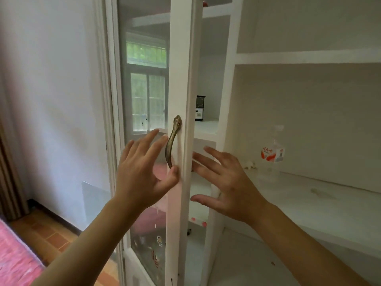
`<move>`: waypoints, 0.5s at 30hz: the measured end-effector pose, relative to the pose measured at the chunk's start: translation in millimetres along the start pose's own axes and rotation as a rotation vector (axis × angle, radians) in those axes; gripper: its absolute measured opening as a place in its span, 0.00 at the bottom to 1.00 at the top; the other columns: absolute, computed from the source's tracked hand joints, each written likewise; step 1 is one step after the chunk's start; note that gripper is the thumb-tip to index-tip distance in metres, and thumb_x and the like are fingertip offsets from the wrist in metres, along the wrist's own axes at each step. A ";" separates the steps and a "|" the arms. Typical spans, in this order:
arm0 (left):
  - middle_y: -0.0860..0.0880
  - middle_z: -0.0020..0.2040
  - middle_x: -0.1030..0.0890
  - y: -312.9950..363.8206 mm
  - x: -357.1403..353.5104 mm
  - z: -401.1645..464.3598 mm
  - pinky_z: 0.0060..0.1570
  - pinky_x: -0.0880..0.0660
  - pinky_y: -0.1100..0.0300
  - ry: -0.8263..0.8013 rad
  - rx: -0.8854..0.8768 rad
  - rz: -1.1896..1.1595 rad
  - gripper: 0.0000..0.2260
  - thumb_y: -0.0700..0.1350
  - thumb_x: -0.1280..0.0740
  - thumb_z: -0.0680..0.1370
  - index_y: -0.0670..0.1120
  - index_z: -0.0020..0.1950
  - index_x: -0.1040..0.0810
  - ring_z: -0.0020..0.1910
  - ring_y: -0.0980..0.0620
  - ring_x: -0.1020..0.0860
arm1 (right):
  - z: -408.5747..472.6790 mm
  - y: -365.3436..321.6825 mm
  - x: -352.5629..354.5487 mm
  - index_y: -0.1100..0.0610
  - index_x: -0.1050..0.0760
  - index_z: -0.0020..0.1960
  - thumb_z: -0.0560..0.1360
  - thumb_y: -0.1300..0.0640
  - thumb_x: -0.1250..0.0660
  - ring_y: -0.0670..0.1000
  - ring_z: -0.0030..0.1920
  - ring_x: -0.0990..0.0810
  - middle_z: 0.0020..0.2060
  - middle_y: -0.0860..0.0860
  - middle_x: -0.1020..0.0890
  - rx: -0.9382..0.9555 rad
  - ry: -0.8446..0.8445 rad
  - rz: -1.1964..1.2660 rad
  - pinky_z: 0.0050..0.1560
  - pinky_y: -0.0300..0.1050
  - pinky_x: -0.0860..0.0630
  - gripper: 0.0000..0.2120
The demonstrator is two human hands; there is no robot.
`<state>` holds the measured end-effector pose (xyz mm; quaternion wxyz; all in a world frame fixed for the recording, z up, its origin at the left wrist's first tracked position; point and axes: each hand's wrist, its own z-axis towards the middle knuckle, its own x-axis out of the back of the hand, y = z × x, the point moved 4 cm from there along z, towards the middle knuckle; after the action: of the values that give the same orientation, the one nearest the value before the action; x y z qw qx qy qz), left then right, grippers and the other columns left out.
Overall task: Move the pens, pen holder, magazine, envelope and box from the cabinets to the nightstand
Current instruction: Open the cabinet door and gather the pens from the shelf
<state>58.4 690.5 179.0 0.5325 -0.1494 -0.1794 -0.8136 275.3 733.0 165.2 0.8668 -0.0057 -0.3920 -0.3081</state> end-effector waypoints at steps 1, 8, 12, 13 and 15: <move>0.46 0.76 0.27 -1.2 4.7 -1.5 0.67 0.30 0.36 0.011 -0.011 -0.008 0.32 0.64 0.36 0.77 0.48 0.75 0.28 0.74 0.44 0.28 | 2.5 -4.5 -0.2 0.49 0.35 0.81 0.78 0.34 0.31 0.52 0.83 0.43 0.81 0.44 0.35 0.017 0.015 0.010 0.77 0.60 0.38 0.37; 0.46 0.70 0.22 -9.7 41.2 -13.2 0.66 0.28 0.40 0.064 -0.067 -0.002 0.29 0.61 0.36 0.77 0.45 0.73 0.25 0.70 0.44 0.26 | 18.2 -31.2 -7.3 0.52 0.34 0.81 0.78 0.35 0.30 0.55 0.82 0.40 0.80 0.48 0.32 0.102 0.051 0.038 0.75 0.61 0.35 0.38; 0.45 0.70 0.22 -18.5 58.4 -23.6 0.65 0.28 0.38 0.053 -0.049 0.033 0.28 0.61 0.37 0.78 0.45 0.72 0.24 0.70 0.43 0.26 | 26.0 -48.8 -13.1 0.53 0.33 0.81 0.78 0.35 0.29 0.56 0.82 0.39 0.80 0.48 0.34 0.129 0.053 0.080 0.75 0.62 0.35 0.38; 0.45 0.70 0.22 -21.3 62.7 -26.4 0.65 0.28 0.37 0.043 -0.038 0.050 0.28 0.61 0.38 0.78 0.45 0.72 0.23 0.70 0.42 0.26 | 27.9 -53.3 -14.9 0.53 0.33 0.81 0.78 0.35 0.29 0.55 0.82 0.40 0.81 0.49 0.34 0.136 0.054 0.093 0.75 0.62 0.36 0.38; 0.45 0.70 0.22 -27.3 72.0 -32.6 0.65 0.29 0.36 0.011 -0.024 0.089 0.28 0.63 0.40 0.80 0.46 0.71 0.23 0.70 0.42 0.26 | 32.2 -62.4 -19.1 0.53 0.34 0.81 0.78 0.35 0.29 0.55 0.82 0.41 0.81 0.48 0.35 0.148 0.056 0.121 0.75 0.63 0.35 0.39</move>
<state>3.6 627.4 177.6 0.5673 -0.1592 -0.1600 -0.7920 210.3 700.6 160.0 0.8926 0.0432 -0.3881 -0.2252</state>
